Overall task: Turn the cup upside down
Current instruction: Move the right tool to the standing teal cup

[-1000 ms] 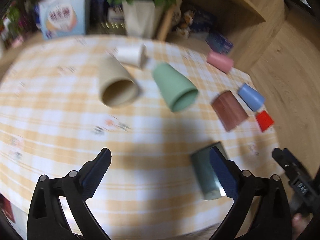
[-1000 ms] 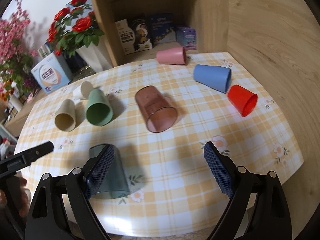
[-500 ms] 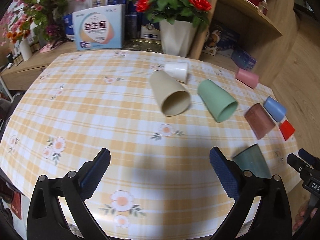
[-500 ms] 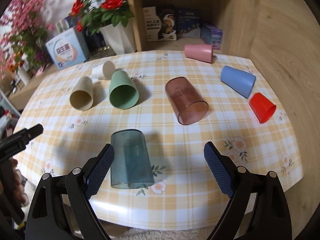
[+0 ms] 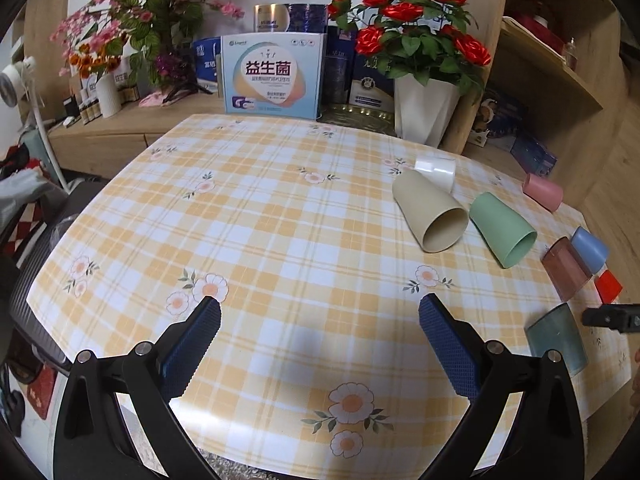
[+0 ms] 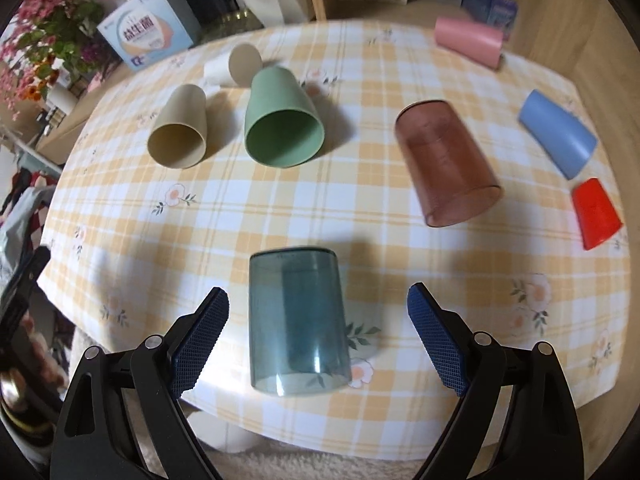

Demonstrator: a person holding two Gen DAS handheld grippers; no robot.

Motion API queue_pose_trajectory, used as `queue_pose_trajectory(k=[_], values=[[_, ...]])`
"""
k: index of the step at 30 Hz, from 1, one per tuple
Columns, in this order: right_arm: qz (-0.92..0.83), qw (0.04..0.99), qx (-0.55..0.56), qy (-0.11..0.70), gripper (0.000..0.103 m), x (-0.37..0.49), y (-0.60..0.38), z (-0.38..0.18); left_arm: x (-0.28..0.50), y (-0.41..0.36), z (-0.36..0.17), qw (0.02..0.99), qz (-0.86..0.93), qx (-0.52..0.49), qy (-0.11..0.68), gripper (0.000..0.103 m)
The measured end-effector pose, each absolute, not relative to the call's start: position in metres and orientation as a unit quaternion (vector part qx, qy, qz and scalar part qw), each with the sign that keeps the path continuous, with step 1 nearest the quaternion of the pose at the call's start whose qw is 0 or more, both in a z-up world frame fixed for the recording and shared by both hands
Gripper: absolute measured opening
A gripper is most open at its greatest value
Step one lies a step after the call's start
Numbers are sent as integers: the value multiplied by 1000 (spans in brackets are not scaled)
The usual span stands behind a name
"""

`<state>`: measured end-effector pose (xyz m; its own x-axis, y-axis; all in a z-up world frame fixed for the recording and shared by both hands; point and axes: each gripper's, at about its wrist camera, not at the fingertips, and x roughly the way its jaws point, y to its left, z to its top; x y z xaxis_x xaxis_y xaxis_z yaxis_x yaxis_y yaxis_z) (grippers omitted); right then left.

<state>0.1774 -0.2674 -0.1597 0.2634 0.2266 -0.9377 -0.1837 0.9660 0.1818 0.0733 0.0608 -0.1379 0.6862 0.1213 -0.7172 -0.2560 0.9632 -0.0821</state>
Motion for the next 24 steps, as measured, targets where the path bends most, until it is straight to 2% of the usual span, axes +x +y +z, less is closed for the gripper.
queue_pose_trajectory(k=[10,17,24], values=[[130,736,-40,664,88,213,-230,-185,71,55,-137,915,92,-91,381,97],[127,714,-83,683,88,223,-208,-202,73,54,-140,911,91,-94,390,97],[117,705,-80,695,88,230,-203,-217,73,57,-142,910,93,-102,391,97]])
